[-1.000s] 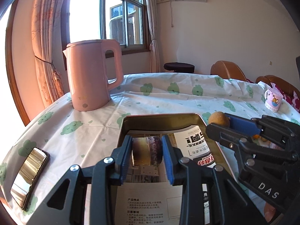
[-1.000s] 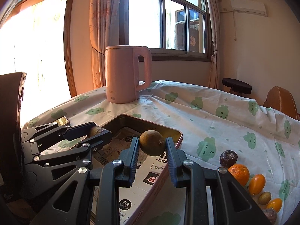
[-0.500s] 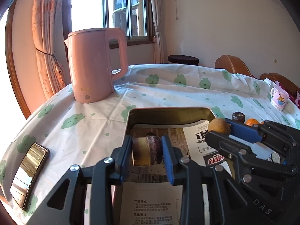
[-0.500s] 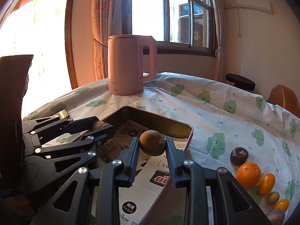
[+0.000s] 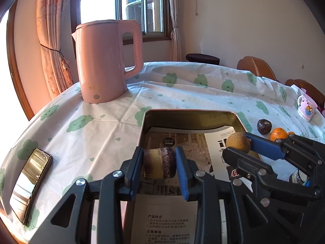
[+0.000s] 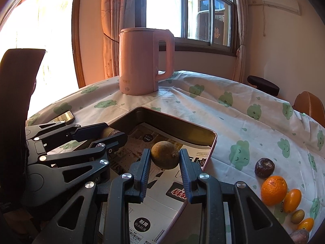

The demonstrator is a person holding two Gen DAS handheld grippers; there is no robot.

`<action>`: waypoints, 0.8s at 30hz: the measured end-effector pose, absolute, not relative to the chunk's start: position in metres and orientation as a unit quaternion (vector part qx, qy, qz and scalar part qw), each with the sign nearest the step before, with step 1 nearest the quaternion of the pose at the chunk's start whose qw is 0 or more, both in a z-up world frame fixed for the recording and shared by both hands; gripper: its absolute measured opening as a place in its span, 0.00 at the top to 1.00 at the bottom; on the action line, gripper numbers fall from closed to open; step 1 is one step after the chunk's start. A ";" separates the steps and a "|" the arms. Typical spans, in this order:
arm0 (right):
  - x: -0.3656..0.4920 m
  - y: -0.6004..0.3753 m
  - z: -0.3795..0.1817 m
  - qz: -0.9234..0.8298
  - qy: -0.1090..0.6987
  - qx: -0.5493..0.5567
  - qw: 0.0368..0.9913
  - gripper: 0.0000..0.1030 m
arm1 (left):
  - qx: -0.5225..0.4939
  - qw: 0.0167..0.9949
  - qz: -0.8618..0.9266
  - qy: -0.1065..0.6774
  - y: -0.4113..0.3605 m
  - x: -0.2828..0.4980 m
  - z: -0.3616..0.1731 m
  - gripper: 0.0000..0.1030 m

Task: Organize fruits
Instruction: 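Open the left tool dropping the sweet-potato piece while the right tool releases the kiwi into the box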

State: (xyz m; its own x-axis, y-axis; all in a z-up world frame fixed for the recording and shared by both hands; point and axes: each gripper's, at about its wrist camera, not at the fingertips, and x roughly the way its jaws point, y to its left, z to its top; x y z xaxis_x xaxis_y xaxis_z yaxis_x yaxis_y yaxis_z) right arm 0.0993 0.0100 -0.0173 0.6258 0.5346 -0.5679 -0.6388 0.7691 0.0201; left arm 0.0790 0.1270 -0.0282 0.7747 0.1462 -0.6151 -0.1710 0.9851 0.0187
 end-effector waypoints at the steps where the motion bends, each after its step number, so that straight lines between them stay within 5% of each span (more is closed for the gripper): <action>1: 0.100 0.010 -0.018 0.327 0.285 -0.092 0.896 0.70 | -0.019 0.941 0.085 0.326 0.127 0.080 -0.028 0.67; 17: 0.105 0.012 -0.022 0.318 0.302 -0.096 0.894 0.70 | -0.013 0.939 0.089 0.333 0.127 0.082 -0.031 0.67; 24: 0.107 0.009 -0.021 0.302 0.300 -0.090 0.900 0.59 | -0.018 0.941 0.087 0.326 0.127 0.080 -0.030 0.66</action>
